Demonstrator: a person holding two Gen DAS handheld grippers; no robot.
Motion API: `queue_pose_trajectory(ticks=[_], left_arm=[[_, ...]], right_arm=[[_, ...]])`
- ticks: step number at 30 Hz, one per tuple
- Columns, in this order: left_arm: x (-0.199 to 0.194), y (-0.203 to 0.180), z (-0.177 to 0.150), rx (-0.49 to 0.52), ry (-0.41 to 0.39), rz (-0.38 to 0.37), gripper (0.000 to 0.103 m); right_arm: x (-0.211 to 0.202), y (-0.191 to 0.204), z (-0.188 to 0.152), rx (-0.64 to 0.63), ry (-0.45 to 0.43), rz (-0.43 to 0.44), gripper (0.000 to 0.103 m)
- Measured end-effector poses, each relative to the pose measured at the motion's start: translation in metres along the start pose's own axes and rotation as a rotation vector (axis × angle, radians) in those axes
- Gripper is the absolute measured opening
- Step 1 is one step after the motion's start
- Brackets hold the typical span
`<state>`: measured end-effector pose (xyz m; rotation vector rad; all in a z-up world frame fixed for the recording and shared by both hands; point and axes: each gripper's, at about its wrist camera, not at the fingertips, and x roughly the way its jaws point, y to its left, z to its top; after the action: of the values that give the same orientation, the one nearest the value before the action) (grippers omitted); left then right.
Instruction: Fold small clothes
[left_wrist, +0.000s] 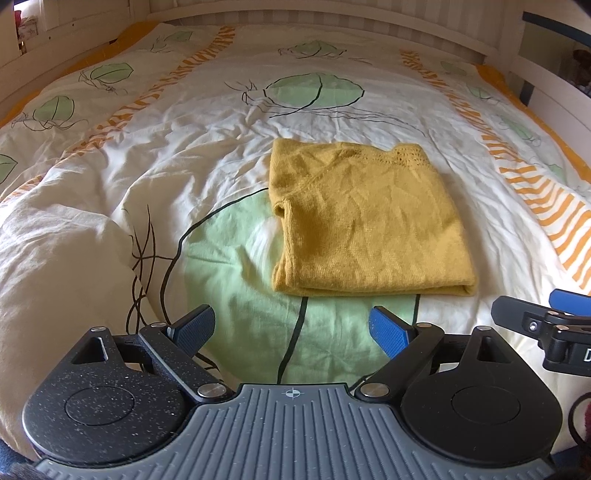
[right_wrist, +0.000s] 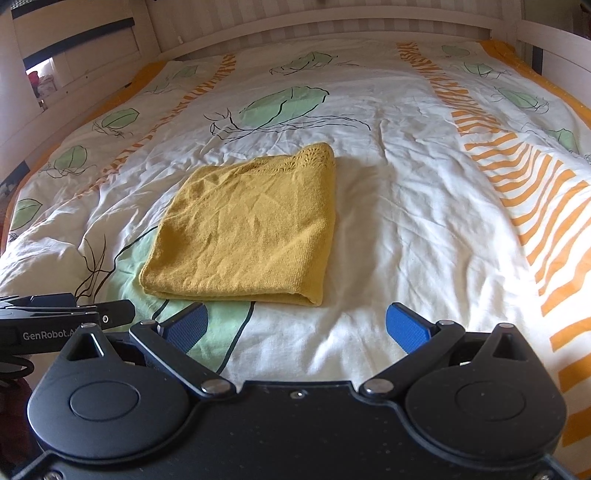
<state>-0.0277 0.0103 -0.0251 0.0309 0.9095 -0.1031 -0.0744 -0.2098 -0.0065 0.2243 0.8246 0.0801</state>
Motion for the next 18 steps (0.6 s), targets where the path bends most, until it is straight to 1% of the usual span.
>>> queue_pose_trajectory(ticks=[18], left_arm=[[0.013, 0.005, 0.009, -0.012, 0.038, -0.007, 0.091]], right_arm=[[0.011, 0.0, 0.009, 0.008, 0.028, 0.002, 0.102]])
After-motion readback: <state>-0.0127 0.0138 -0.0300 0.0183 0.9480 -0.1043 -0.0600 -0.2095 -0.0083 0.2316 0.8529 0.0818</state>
